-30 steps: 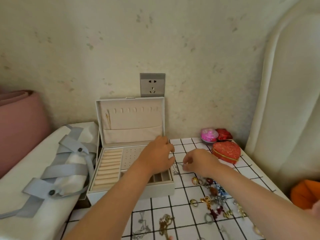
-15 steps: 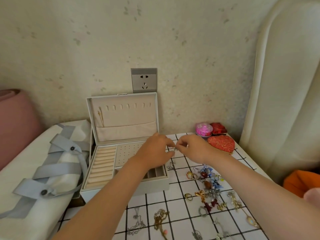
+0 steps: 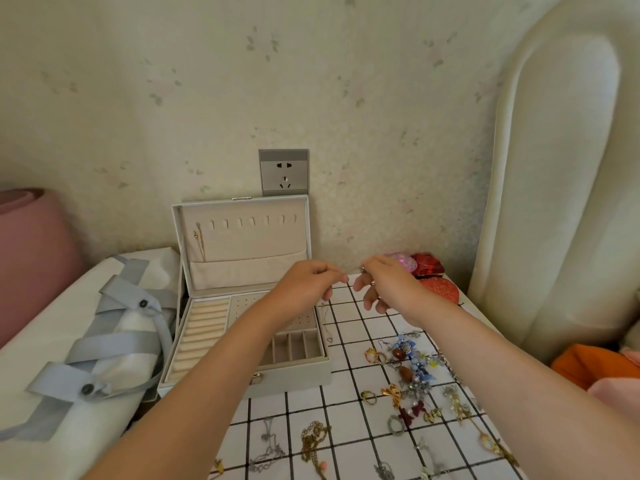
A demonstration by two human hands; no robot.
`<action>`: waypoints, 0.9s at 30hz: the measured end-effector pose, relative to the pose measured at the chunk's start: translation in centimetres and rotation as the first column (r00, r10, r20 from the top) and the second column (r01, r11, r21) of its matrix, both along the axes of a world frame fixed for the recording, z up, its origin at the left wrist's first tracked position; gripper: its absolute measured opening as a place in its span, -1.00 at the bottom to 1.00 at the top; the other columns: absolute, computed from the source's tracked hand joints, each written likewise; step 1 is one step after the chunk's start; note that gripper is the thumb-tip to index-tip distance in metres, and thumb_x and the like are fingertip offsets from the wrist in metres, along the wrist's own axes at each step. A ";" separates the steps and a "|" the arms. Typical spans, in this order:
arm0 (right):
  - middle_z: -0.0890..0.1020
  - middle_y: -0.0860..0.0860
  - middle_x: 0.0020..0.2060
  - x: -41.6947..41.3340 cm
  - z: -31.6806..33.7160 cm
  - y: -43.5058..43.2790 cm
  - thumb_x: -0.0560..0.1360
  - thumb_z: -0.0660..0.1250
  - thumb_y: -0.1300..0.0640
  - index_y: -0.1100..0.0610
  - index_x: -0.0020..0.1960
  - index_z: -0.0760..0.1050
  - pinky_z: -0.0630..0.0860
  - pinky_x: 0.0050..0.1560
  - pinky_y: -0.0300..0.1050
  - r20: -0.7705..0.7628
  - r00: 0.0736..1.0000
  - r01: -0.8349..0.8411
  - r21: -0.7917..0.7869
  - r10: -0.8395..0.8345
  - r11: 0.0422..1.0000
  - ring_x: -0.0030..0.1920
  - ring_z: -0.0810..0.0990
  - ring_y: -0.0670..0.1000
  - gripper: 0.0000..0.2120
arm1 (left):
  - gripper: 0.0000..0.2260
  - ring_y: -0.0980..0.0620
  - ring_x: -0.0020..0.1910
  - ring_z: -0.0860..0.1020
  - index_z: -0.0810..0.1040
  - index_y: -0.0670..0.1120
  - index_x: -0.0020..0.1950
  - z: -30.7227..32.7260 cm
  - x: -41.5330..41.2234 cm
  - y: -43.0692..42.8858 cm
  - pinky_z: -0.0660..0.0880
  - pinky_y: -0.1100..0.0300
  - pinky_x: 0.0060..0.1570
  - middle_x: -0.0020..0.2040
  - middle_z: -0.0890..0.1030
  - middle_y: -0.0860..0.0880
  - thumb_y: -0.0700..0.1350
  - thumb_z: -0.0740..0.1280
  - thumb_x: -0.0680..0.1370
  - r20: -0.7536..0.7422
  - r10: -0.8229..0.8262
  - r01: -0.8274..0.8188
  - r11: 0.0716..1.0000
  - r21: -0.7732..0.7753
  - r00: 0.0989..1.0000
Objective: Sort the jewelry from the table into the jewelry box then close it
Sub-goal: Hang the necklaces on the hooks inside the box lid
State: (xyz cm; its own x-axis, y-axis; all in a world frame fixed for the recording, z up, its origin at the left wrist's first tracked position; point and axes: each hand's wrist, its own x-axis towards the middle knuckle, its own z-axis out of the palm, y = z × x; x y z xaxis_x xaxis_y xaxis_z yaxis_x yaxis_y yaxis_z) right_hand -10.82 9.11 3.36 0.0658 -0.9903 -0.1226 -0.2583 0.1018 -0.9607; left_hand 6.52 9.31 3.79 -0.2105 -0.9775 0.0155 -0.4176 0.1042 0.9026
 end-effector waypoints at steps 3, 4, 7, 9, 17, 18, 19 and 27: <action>0.59 0.07 -0.23 0.3 0.2 0.0 0.66 0.05 0.12 0.14 0.01 0.42 0.28 -0.49 -0.19 -0.024 1.000 -0.006 0.013 0.006 1.000 -0.47 0.48 0.03 -0.80 | -0.85 0.04 -0.31 0.50 0.69 -0.02 -0.09 1.3 1.2 0.1 0.51 0.02 0.02 -0.45 0.49 0.05 -0.03 0.34 0.55 -0.021 -0.030 0.031 0.999 0.042 0.999; 0.60 0.06 -0.23 0.5 0.3 0.0 0.66 0.05 0.12 0.14 0.01 0.42 0.28 -0.49 -0.19 -0.044 0.999 -0.009 0.007 0.009 1.000 -0.47 0.48 0.02 -0.80 | -0.85 0.05 -0.37 0.49 0.68 -0.06 -0.08 1.6 1.6 0.1 0.55 -0.02 0.07 -0.45 0.47 0.05 -0.07 0.33 0.55 -0.033 -0.032 0.034 0.998 0.052 0.999; 0.60 0.06 -0.22 1.2 0.6 -0.2 0.66 0.06 0.12 0.12 0.00 0.43 0.29 -0.50 -0.19 -0.096 0.995 -0.033 -0.019 0.031 0.999 -0.47 0.48 0.01 -0.80 | -0.82 0.09 -0.34 0.49 0.69 -0.03 -0.08 2.6 3.3 0.1 0.64 0.08 -0.11 -0.35 0.50 0.07 -0.17 0.29 0.57 0.065 0.028 -0.028 1.000 0.002 0.997; 0.61 0.06 -0.21 1.9 0.9 -0.3 0.66 0.06 0.13 0.10 -0.04 0.43 0.29 -0.49 -0.19 -0.116 0.992 -0.052 -0.033 0.048 0.998 -0.47 0.48 0.01 -0.80 | -0.82 0.07 -0.22 0.52 0.69 0.01 -0.06 3.0 4.8 0.1 0.57 0.19 -0.30 -0.23 0.57 0.09 -0.16 0.29 0.57 0.177 0.060 -0.054 0.998 -0.043 0.982; 0.65 0.04 -0.20 4.7 0.4 -0.4 0.64 0.22 0.14 0.22 -0.04 0.60 0.40 -0.49 -0.31 -0.422 0.898 -0.190 -0.117 0.124 0.975 -0.45 0.51 -0.05 -0.77 | -0.87 0.13 -0.36 0.49 0.66 -0.08 -0.12 3.0 11.3 0.4 0.39 0.28 -0.37 -0.25 0.62 0.03 -0.06 0.38 0.54 0.402 0.123 -0.098 0.992 -0.083 0.907; 0.64 0.01 -0.24 5.1 0.1 -0.4 0.62 0.25 0.14 0.20 -0.09 0.62 0.43 -0.46 -0.30 -0.449 0.882 -0.220 -0.126 0.142 0.967 -0.46 0.50 -0.07 -0.77 | -0.87 0.13 -0.34 0.51 0.67 -0.08 -0.13 2.9 11.7 0.4 0.39 0.27 -0.34 -0.26 0.63 0.03 -0.06 0.39 0.54 0.406 0.130 -0.100 0.990 -0.095 0.905; 0.62 -0.02 -0.31 5.5 -0.1 -0.4 0.61 0.28 0.15 0.16 -0.15 0.63 0.45 -0.42 -0.27 -0.471 0.867 -0.249 -0.129 0.162 0.960 -0.47 0.48 -0.09 -0.77 | -0.88 0.12 -0.32 0.53 0.67 -0.07 -0.13 2.9 12.0 0.5 0.41 0.26 -0.30 -0.26 0.63 0.03 -0.06 0.39 0.54 0.405 0.131 -0.097 0.990 -0.103 0.905; 0.66 -0.15 -0.11 8.4 -0.6 -0.8 0.53 0.38 0.13 -0.02 -0.05 0.70 0.55 0.06 -0.19 -0.602 0.769 -0.355 -0.121 0.216 0.927 -0.05 0.62 -0.16 -0.87 | -0.91 0.20 -0.26 0.57 0.70 0.01 -0.11 2.3 11.7 1.1 0.46 0.28 -0.17 -0.27 0.65 0.08 -0.02 0.41 0.53 0.416 0.028 0.013 0.995 -0.096 0.909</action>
State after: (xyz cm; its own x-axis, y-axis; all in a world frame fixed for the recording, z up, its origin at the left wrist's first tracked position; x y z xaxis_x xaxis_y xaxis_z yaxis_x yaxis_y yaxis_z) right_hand -2.45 8.29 2.73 0.3368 -0.9414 -0.0166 -0.7456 -0.2559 -0.6153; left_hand 18.26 10.40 6.06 -0.2102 -0.9775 0.0199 -0.7544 0.1751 0.6327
